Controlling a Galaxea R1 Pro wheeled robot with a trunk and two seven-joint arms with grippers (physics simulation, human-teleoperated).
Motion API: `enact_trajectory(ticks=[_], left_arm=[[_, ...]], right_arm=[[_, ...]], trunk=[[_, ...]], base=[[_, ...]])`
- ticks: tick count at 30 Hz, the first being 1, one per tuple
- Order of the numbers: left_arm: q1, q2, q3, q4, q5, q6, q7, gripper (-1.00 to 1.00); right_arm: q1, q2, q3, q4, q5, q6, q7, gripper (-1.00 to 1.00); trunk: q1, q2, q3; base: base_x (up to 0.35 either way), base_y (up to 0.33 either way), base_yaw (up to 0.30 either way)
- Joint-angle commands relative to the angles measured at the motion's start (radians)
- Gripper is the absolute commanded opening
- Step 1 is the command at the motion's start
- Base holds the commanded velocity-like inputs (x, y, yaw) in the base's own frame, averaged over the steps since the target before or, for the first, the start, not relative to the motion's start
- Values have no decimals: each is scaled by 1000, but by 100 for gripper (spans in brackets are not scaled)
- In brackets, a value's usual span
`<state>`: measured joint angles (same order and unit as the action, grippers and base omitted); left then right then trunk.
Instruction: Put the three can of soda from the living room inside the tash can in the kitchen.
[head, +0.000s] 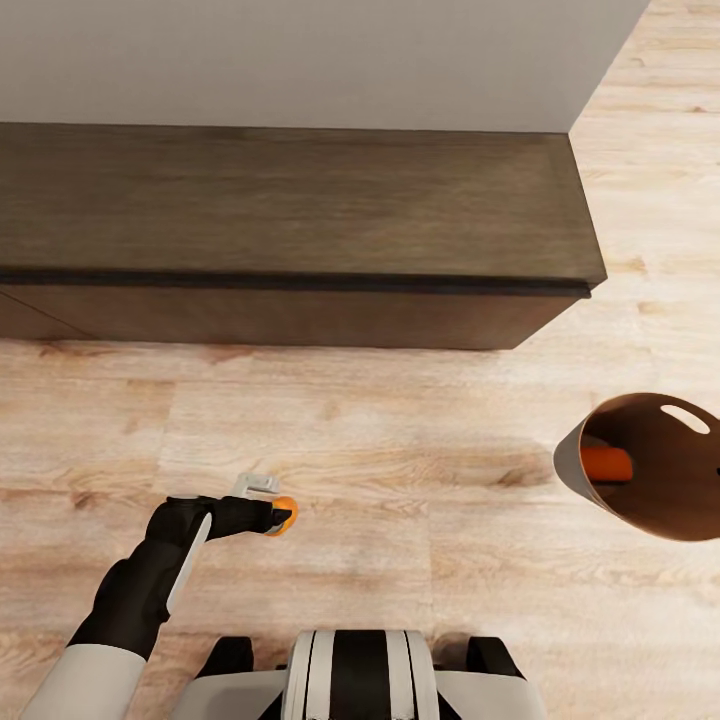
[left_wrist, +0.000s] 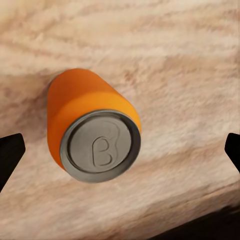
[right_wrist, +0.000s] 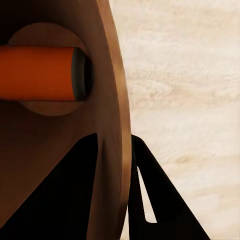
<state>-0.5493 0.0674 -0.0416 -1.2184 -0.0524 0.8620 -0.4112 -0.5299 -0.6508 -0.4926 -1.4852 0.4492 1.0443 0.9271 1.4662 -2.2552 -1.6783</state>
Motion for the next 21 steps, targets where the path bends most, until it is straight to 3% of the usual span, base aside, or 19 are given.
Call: enact_trajectory(ticks=[1,13,21], left_arm=[[0,0,0,0,0,0,0,100],[0,0,-1,0,0,0,0,100],[0,0,1,-1,0,0,-2,100]], right_arm=[[-1,0,0,0,-6,3,2,-100],[0,-1,2,-1,-6,3,2,-100],[0,-1,2,0,-4,3,2,-100]], trunk=[[4,-7,-5],[11,-21,-27],[42,-77,-63]], base=[[0,0,0],[0,0,0],[0,0,0]])
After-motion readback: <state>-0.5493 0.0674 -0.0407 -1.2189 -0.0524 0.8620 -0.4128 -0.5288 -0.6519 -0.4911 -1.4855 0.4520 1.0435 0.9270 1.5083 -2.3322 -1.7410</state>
